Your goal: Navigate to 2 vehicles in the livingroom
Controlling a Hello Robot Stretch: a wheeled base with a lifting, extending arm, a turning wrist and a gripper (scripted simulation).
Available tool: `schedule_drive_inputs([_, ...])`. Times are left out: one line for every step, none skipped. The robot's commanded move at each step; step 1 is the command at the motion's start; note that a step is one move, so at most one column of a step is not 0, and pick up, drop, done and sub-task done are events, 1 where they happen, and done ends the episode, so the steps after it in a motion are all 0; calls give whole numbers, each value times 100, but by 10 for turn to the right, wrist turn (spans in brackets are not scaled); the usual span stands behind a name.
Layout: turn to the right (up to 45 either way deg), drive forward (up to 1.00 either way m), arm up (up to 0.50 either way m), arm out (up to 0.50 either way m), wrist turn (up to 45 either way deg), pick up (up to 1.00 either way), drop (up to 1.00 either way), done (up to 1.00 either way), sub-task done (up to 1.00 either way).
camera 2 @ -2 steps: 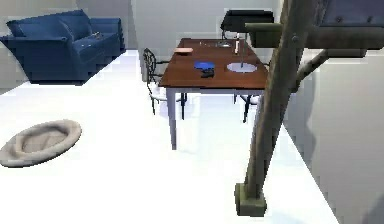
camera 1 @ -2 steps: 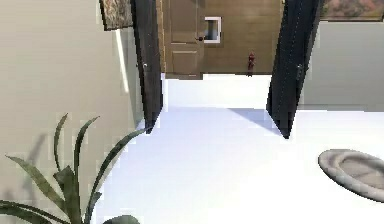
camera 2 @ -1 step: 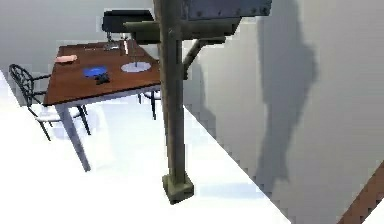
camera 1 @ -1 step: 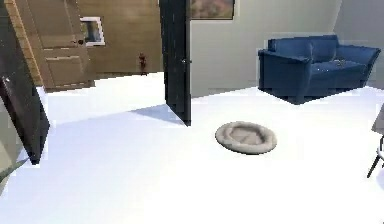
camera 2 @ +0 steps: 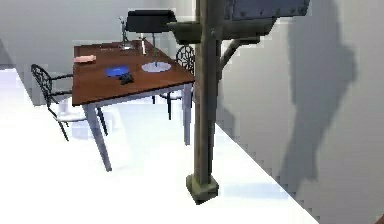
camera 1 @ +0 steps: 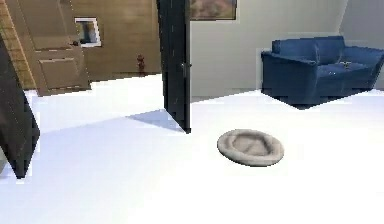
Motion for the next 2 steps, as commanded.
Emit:
schedule_drive_inputs([450, 0, 0, 0, 0, 0, 0, 0, 0])
schedule_drive_inputs([450, 0, 0, 0, 0, 0, 0, 0, 0])
